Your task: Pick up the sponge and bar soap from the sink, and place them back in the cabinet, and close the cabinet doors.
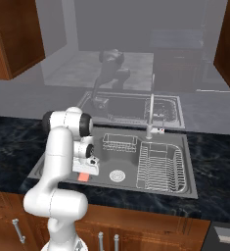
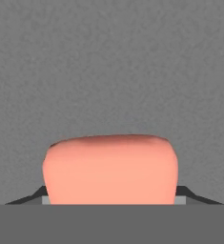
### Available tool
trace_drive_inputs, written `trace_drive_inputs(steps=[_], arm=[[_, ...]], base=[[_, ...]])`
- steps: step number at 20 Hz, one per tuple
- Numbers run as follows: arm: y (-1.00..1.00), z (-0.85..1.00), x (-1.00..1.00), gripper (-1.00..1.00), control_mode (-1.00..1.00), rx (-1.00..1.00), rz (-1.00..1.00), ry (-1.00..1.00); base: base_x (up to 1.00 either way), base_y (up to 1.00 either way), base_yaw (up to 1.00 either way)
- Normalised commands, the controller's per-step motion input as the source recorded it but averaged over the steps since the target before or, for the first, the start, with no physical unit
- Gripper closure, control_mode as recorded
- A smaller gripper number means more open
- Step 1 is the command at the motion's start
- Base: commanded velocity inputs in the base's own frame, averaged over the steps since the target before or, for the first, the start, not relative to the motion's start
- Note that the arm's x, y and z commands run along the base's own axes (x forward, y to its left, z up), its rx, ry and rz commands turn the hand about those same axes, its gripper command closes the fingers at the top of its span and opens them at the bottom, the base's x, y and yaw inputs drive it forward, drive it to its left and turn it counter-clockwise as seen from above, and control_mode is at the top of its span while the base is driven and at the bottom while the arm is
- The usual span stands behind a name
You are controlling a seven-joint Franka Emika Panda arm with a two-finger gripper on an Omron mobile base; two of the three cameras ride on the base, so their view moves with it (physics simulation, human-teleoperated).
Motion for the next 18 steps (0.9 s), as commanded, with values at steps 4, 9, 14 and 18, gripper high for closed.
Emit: trace_drive_inputs(steps=[4,9,14,18], arm=[[0.00,0.00,0.00,1.00,-1.00,0.00,0.00,0.00],[0.00,0.11,0.00,1.00,-1.00,0.00,0.01,-0.04],[0.00,0.45,-0.08,1.00,-1.00,0.00,0.02,-0.08],[0.00,0.55,-0.16,1.00,-1.00,0.00,0.03,-0.10]], base=[[0.00,0.00,0.00],[0.00,0.00,0.00],[0.00,0.00,0.00],[0.00,0.00,0.00]])
